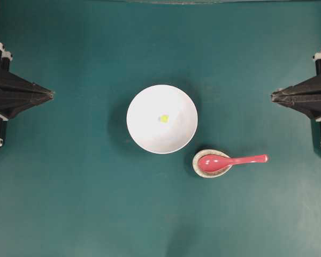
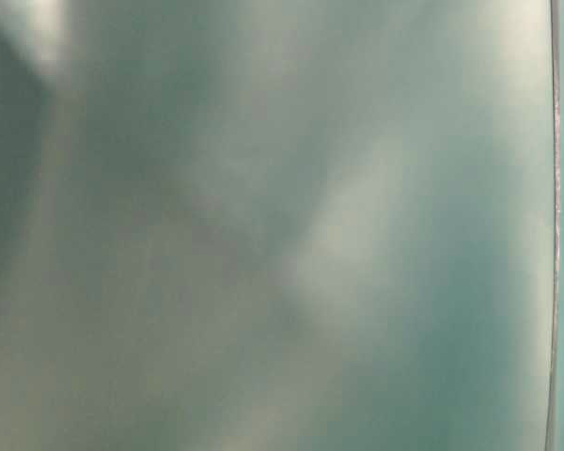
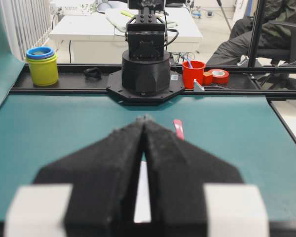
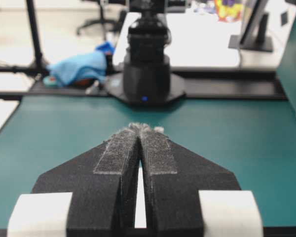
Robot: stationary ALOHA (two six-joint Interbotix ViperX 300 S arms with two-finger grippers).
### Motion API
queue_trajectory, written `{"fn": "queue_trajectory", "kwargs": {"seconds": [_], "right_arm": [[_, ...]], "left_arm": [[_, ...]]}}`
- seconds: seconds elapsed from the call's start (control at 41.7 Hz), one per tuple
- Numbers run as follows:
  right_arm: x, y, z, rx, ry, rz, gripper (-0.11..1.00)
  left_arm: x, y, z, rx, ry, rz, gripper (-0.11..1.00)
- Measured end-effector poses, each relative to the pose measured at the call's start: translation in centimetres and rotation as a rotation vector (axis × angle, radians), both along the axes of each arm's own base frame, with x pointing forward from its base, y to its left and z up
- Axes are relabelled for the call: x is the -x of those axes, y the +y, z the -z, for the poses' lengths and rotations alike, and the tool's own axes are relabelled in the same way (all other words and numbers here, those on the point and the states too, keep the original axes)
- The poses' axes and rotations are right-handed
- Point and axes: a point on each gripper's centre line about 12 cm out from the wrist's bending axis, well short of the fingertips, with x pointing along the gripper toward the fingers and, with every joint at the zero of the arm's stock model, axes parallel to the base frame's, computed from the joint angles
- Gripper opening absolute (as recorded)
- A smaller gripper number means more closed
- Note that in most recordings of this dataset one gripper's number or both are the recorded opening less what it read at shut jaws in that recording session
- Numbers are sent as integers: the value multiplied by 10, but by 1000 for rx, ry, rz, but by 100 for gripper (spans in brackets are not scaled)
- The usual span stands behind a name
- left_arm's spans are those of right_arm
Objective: Scoop the yellow hexagonal prism block from the bowl with a spoon using the right arm.
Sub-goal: 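Move the right gripper toward the red spoon handle on the dish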
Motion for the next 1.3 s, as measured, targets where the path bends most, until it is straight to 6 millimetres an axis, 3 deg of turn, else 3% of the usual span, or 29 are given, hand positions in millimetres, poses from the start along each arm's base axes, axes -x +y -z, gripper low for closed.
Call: {"fn": "queue_trajectory", "kwargs": {"seconds": [0.36,0.408,0.576,0.648,0.792,1.295], "right_arm": [[-3,-1,-1,5,6,3,3],[-4,-1,0,5,12,3,10],[-7,0,4,5,31,0,50],[-9,0,6,3,38,-2,59],[-14,1,16,-2,84,-4,58],[-34,20,93,-76,223,-60,58]], "left_arm": [[-1,0,10,-12,80,2,0],[-1,0,10,-12,80,1,0],[-1,0,10,-12,83,2,0],[-1,0,10,-12,84,2,0],[-1,0,10,-12,81,2,0],[-1,0,13,-58,103,2,0]]}}
